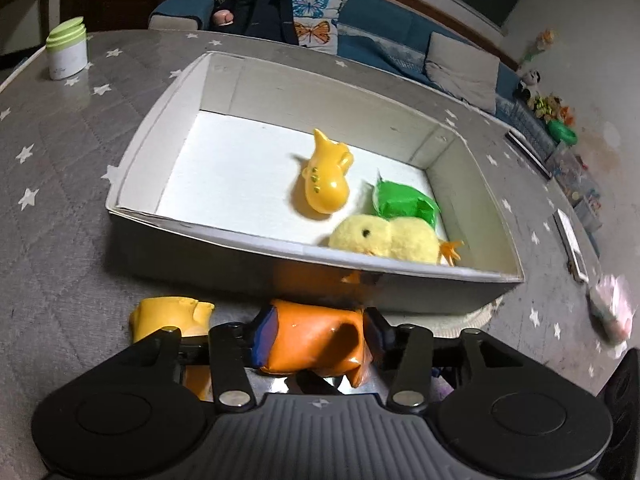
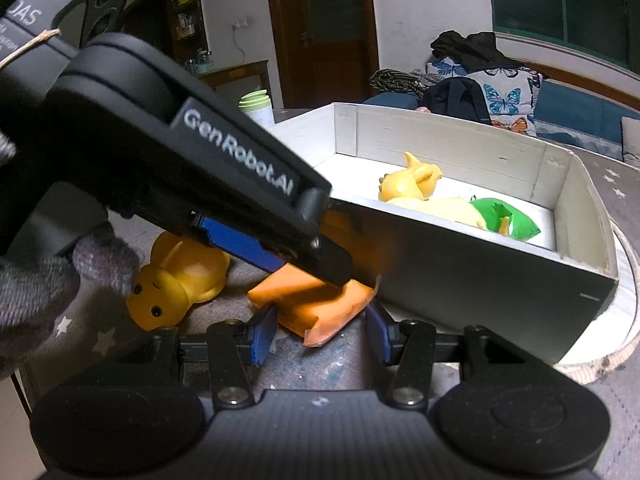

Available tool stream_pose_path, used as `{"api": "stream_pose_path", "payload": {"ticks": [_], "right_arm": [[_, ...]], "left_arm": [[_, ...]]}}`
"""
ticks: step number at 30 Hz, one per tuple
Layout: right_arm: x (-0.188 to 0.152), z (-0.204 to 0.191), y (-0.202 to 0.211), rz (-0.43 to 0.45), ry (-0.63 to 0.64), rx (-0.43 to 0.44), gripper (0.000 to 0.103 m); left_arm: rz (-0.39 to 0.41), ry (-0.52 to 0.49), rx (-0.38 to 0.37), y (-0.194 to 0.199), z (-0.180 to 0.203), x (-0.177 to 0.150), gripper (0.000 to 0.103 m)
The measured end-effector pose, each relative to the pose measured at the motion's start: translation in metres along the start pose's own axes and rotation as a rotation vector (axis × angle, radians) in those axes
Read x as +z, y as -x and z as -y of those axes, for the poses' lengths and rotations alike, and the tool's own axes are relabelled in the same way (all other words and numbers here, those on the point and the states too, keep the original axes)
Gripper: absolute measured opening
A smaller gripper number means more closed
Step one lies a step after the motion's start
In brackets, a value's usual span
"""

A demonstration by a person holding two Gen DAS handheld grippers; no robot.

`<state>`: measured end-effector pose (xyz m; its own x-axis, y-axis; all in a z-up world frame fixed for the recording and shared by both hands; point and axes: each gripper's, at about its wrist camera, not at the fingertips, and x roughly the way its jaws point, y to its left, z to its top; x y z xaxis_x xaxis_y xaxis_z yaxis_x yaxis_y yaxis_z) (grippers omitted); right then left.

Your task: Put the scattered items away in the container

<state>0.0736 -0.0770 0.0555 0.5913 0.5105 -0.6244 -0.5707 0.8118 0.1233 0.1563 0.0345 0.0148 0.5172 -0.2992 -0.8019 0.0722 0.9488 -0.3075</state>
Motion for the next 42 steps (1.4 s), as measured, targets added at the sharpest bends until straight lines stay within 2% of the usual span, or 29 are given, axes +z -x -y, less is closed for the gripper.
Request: {"api": "stream_pose_path", "payload": {"ticks": [5,9,11,14,16,23,27,28,29,31,33,38,42], "right_arm": [[-0.005,0.001,0.013,0.013,0.0,-0.018,0.05],[-0.011,-0.002,0.034,0.048,0.027,-0.034,0.047],[-0.01,-0.004,0.045,0.069,0.038,-0.039,0.044],[-0.007,-0.006,0.054,0.078,0.042,-0.045,0.041],[-0.008,-0.006,0.056,0.076,0.044,-0.037,0.037],[-0.02,-0.004,0.05,0.056,0.02,-0.029,0.035],[-0.02,0.002,0.049,0.052,-0.019,-0.015,0.039],[-0.02,0.005,0.048,0.048,-0.033,-0.008,0.045],[-0.019,0.007,0.047,0.043,-0.051,0.006,0.057],[-0.017,0.009,0.046,0.034,-0.082,0.037,0.069],[-0.017,0.006,0.043,0.026,-0.083,0.045,0.069],[-0.02,-0.012,0.03,-0.012,-0.003,-0.012,0.068],[-0.02,-0.022,0.025,-0.005,0.05,-0.043,0.064]], "left_arm": [[-0.011,0.069,-0.088,0.003,-0.005,-0.008,0.049],[-0.032,0.131,-0.151,0.009,-0.008,-0.017,0.044],[-0.024,0.122,-0.183,0.015,-0.001,-0.023,0.039],[0.012,0.135,-0.187,0.026,0.009,-0.024,0.036],[0.009,0.146,-0.24,0.026,0.01,-0.022,0.035],[-0.001,0.147,-0.18,0.016,0.008,-0.025,0.035],[0.065,0.133,-0.14,0.03,0.003,-0.027,0.036],[0.083,0.126,-0.12,0.033,0.003,-0.027,0.036],[0.092,0.125,-0.097,0.034,0.002,-0.027,0.036],[0.088,0.14,-0.07,0.031,-0.001,-0.028,0.036],[0.075,0.154,-0.063,0.027,-0.004,-0.028,0.036],[0.043,0.152,-0.065,0.016,-0.005,-0.031,0.036],[0.052,0.144,-0.063,0.013,-0.007,-0.029,0.036]]}}
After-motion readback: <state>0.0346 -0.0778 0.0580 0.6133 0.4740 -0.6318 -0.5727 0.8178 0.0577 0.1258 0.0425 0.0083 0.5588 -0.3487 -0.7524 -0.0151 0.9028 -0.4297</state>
